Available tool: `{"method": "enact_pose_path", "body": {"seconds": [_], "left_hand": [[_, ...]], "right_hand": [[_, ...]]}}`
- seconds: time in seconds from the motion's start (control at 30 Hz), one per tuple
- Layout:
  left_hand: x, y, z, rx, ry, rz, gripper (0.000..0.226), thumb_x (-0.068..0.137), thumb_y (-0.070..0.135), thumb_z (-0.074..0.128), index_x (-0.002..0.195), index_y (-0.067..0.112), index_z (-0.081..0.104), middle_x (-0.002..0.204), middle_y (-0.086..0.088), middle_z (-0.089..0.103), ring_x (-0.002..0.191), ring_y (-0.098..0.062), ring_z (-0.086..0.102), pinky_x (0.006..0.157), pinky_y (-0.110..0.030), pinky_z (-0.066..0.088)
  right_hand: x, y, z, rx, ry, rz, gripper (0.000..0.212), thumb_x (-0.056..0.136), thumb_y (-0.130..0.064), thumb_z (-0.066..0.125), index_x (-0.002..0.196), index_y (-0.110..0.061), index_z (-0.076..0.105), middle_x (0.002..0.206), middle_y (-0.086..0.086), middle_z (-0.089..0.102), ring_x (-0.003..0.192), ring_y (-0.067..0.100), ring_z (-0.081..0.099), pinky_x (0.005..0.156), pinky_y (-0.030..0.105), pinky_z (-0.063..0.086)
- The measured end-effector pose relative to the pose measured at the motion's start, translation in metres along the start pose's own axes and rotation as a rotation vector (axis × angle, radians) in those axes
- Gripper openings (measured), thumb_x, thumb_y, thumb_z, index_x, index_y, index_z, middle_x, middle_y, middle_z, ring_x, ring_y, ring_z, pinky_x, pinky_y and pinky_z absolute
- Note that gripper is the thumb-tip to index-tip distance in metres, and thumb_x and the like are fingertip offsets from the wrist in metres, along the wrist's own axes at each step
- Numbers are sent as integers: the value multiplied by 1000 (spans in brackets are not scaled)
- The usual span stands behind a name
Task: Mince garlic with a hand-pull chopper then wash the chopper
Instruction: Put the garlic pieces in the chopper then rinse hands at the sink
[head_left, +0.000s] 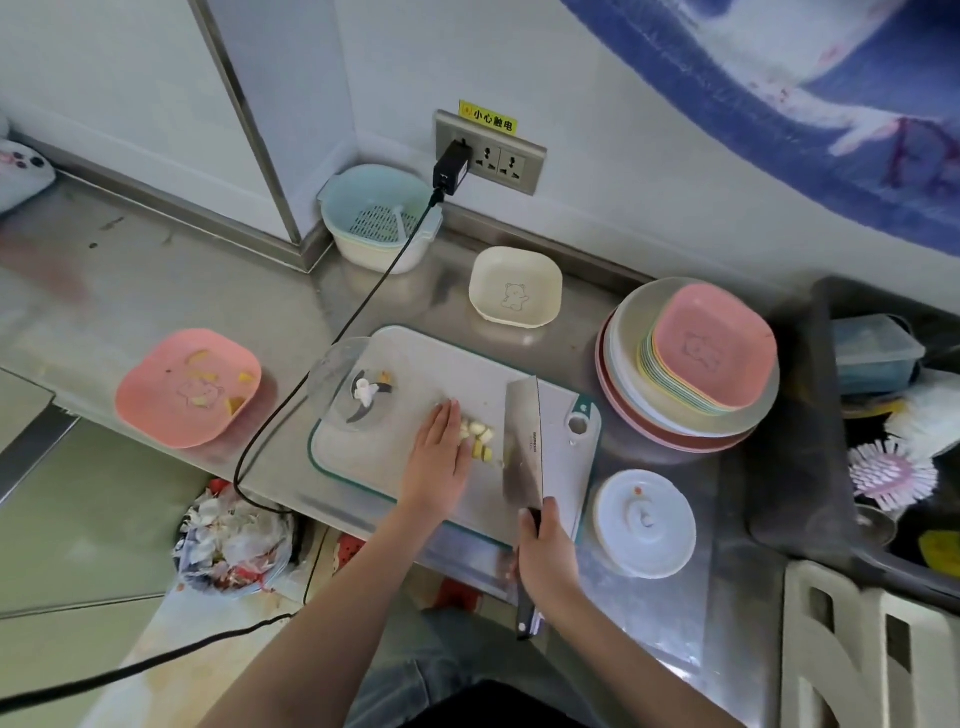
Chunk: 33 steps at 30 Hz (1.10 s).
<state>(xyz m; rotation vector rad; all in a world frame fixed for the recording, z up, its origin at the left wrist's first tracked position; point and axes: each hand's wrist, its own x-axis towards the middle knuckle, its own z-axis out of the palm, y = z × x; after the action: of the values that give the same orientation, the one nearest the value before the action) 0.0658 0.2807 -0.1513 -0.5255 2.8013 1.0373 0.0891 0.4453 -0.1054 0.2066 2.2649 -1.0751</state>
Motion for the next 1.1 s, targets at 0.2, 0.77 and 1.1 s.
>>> {"method": "enact_pose_path", "body": {"seconds": [0.2, 0.77, 1.1], "left_hand": [[-6, -2, 7, 30, 36, 108, 72, 91, 49, 8, 152, 10, 10, 159, -5, 15, 148, -19, 11, 114, -19, -6], [3, 12, 7, -201, 75, 158, 47, 96, -2, 41, 141, 12, 46, 154, 6, 30, 141, -10, 31, 110, -14, 22], [14, 30, -42, -157, 254, 267, 45, 94, 1, 47, 138, 9, 50, 152, 1, 36, 133, -14, 44, 107, -26, 36]], "right_hand": [[-4, -4, 21, 39, -14, 27, 9, 102, -28, 36, 93, -31, 34, 80, 12, 61, 62, 23, 60, 55, 36, 55], [-1, -28, 26, 196, -49, -16, 5, 102, -26, 38, 103, -21, 40, 68, 8, 53, 51, 17, 54, 50, 25, 50], [-4, -68, 20, 311, -35, -190, 4, 102, -23, 40, 103, -20, 43, 68, 7, 53, 53, 15, 51, 56, 30, 53]]}}
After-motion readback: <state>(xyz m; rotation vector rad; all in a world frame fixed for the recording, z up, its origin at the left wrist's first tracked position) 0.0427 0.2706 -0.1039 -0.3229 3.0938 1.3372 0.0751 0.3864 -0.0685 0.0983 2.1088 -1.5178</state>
